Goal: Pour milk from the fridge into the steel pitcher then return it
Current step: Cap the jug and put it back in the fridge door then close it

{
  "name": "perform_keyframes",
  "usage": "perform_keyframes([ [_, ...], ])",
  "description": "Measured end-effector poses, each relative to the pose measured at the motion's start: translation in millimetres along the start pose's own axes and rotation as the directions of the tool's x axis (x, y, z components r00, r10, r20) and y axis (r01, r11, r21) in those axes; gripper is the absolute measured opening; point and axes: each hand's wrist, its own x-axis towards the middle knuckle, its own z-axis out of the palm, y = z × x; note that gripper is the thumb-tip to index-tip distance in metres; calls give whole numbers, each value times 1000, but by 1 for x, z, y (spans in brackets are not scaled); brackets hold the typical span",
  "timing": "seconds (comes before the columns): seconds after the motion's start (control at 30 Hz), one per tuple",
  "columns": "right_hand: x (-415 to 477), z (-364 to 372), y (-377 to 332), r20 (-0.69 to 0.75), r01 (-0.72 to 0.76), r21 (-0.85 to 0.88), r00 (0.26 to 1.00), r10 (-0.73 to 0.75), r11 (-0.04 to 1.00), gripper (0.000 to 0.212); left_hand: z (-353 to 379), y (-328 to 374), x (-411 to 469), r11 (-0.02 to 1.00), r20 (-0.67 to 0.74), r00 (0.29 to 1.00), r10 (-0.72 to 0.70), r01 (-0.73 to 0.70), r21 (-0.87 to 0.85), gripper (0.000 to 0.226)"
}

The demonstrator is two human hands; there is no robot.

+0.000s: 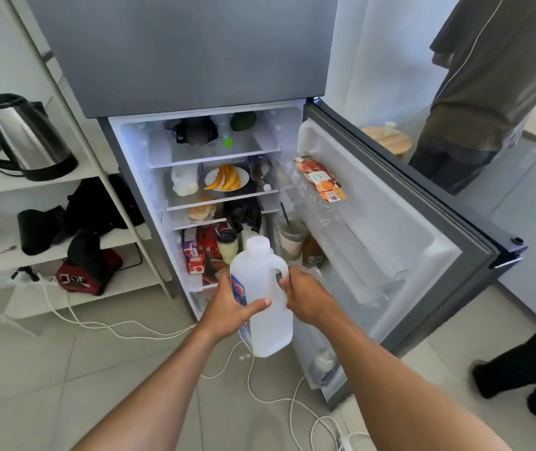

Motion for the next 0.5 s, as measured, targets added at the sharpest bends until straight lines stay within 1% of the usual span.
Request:
perform_keyframes([
  [0.13, 35, 31, 14, 85, -25, -66, 996, 30, 998, 23, 0, -27, 40, 998, 88, 996, -10, 16, -68, 100],
  [0.2, 51, 44, 22, 108, -37, -87, 993, 46, 995, 24, 1, -45, 65, 998, 139, 990, -21, 30, -64, 100],
  [0.3, 69, 59, 34, 136, -84, -102, 986, 98, 991, 25, 9, -68, 94, 997, 191, 980, -52, 60, -39, 94],
  [0.37, 82, 68, 41, 147, -122, -100, 980, 136, 987, 26, 18, -83, 111, 996, 195, 978, -69, 79, -42, 92],
  [0.5, 105, 79, 54, 124, -170, -113, 975, 184, 979, 28, 40, -112, 131, 987, 148, 982, -114, 129, -96, 95],
])
